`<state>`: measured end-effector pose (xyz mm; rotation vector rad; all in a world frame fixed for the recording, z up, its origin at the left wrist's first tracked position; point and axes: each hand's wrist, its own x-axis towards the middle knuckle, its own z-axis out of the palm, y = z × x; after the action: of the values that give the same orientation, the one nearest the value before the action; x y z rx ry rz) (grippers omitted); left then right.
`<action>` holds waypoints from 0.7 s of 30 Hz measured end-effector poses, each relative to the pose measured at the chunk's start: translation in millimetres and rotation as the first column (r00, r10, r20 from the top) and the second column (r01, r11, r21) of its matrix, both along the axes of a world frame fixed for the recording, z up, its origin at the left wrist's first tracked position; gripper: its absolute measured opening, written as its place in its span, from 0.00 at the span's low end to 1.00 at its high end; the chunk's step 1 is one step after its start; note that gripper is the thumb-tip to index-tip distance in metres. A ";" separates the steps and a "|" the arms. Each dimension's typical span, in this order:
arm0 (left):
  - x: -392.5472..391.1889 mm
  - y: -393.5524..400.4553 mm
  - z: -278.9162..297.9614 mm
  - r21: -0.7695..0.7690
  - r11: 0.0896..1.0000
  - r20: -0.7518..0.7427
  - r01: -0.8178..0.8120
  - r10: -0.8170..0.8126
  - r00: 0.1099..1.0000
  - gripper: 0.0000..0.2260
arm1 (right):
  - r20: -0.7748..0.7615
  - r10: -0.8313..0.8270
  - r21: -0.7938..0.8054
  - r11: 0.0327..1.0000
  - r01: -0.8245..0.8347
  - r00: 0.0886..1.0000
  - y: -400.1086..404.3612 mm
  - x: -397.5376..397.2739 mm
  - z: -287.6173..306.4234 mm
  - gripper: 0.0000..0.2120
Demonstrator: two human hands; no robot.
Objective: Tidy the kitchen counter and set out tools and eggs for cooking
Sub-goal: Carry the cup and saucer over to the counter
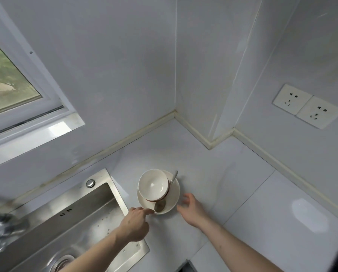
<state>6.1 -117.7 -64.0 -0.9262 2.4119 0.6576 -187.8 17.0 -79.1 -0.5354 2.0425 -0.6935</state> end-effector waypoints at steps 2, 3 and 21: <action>6.6 2.6 -1.3 0.048 0.997 -0.028 -0.062 0.063 0.998 0.28 | 0.003 -0.025 -0.011 1.000 0.025 1.000 -0.1 3.9 -6.8 0.31; 9.4 1.5 -0.6 0.066 0.990 -0.044 -0.126 0.129 0.991 0.24 | -0.003 -0.030 -0.012 0.999 0.030 1.000 -0.6 5.5 -10.0 0.30; -21.4 -45.9 -26.6 0.169 0.776 -0.136 -0.608 0.629 0.766 0.09 | 0.014 -0.251 0.007 0.968 0.251 0.968 -8.2 16.5 -24.0 0.14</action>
<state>-15.3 -163.6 -90.6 -1.7072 2.1579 1.1491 -171.3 8.8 -103.1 -0.2687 2.1189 -0.8374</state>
